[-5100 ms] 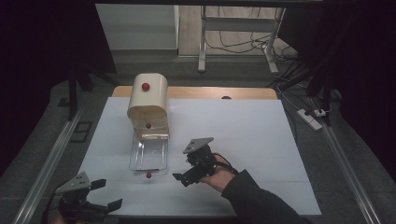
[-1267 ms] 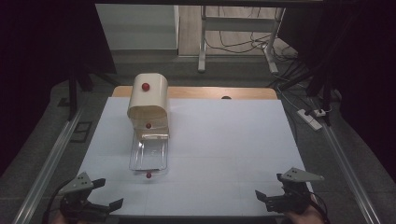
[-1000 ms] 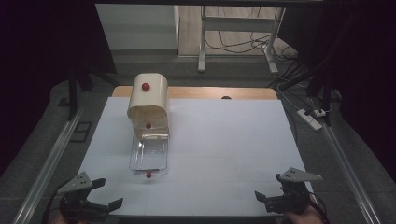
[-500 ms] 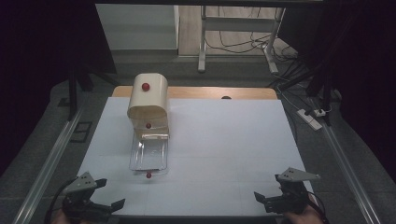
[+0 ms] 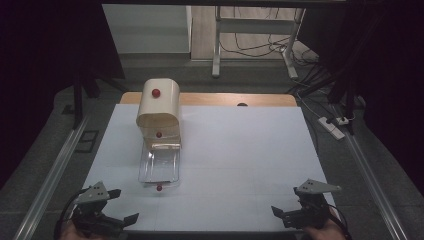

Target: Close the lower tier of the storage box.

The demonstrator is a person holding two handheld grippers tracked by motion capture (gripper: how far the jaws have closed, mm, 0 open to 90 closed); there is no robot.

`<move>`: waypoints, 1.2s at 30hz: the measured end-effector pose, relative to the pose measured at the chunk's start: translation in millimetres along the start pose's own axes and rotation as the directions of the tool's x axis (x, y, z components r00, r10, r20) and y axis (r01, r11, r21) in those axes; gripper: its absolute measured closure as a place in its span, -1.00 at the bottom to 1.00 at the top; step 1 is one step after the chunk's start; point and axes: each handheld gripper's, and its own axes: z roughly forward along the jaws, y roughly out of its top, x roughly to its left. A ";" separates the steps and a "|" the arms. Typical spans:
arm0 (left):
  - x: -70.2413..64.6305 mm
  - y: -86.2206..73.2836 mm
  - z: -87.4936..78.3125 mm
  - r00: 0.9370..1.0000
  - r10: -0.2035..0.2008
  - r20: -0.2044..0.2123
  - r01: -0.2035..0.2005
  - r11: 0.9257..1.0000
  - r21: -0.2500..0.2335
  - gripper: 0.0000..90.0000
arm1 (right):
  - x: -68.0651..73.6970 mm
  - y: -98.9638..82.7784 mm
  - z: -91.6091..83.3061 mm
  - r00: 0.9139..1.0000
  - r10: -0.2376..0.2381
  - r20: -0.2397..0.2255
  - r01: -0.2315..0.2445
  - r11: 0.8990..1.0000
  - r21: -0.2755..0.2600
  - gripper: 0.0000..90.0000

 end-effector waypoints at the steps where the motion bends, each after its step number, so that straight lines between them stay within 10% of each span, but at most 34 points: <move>1: -0.1 0.9 0.7 1.000 0.003 0.000 -0.003 1.000 0.003 -1.00 | 0.0 0.0 0.1 1.000 0.000 -0.001 0.000 1.000 0.001 -1.00; 14: 0.3 10.2 12.7 0.999 0.040 0.007 -0.040 0.999 0.016 -0.85 | -0.2 0.4 1.0 1.000 -0.004 -0.004 0.004 1.000 0.014 -1.00; 36: 10.3 25.5 33.3 0.996 0.072 0.044 -0.075 0.996 0.054 0.33 | 0.6 0.6 2.0 1.000 -0.010 -0.005 0.010 1.000 0.022 -1.00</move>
